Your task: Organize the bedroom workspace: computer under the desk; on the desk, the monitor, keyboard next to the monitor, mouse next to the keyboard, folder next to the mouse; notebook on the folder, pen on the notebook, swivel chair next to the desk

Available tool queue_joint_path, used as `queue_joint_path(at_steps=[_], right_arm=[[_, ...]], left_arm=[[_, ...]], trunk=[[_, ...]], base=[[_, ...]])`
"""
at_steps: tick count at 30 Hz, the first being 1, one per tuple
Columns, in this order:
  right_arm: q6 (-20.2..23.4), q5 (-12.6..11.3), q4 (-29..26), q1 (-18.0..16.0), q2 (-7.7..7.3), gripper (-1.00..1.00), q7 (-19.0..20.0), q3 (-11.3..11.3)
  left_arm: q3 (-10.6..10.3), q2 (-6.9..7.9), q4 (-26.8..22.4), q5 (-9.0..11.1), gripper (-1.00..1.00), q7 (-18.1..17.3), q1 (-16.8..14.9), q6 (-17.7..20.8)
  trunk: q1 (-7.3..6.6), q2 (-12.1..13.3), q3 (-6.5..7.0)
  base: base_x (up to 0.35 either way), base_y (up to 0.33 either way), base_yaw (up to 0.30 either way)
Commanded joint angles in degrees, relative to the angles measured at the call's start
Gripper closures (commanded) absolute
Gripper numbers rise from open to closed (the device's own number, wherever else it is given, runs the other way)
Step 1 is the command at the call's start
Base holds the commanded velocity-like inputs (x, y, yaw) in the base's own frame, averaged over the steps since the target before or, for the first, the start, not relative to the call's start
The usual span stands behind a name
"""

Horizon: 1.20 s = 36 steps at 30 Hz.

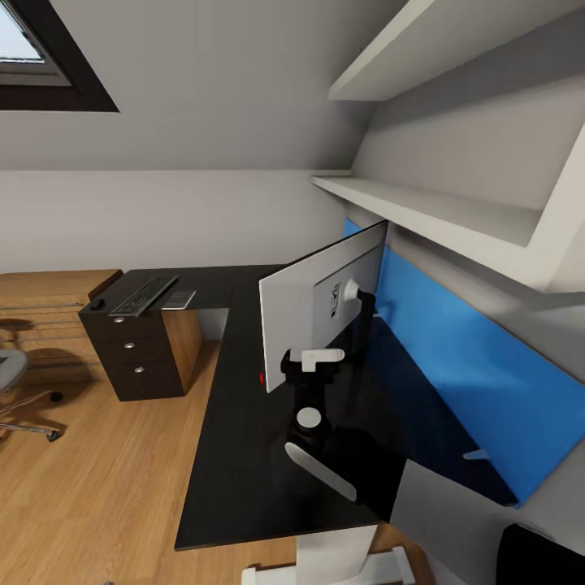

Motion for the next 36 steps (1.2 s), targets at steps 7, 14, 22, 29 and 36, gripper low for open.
queue_joint_path(at_steps=[7, 14, 22, 29, 36], right_arm=[[0.05, -0.27, -0.04, -0.09, -0.03, -1.0, -0.27, 0.33], [-2.12, -0.25, -0.06, -0.01, -0.19, -1.0, -0.28, 0.94], [-6.61, 1.39, -0.14, 0.0, -0.05, -1.0, -1.27, 6.96], [-7.0, 1.65, 0.02, 0.0, 0.2, -1.0, -4.2, 7.2], [-7.08, 1.65, 0.11, 0.0, 0.26, -1.0, -5.66, 6.72]], left_arm=[[-0.38, -0.06, 0.03, 0.61, -1.0, 0.08, -0.02, -0.42], [-1.0, -0.09, 0.17, 0.61, -1.0, 0.08, -0.02, -0.38], [-1.27, -0.09, 1.44, 0.61, -1.0, 0.08, -0.02, -0.37], [-2.15, -0.29, 1.6, 0.61, -1.0, -0.02, -0.04, -0.42], [-2.89, -1.03, 1.67, 0.61, -1.0, -0.03, -0.04, -0.43]], trunk=[[0.0, -0.04, -0.06], [0.0, -0.04, -0.06], [0.0, -0.04, -0.06], [0.0, -0.04, -0.06], [0.0, -0.04, -0.06]], base=[[0.0, 0.032, 0.0], [0.0, 0.26, 0.0], [0.0, 0.132, 0.0], [0.01, 0.153, 0.0], [0.141, 0.12, 0.0]])
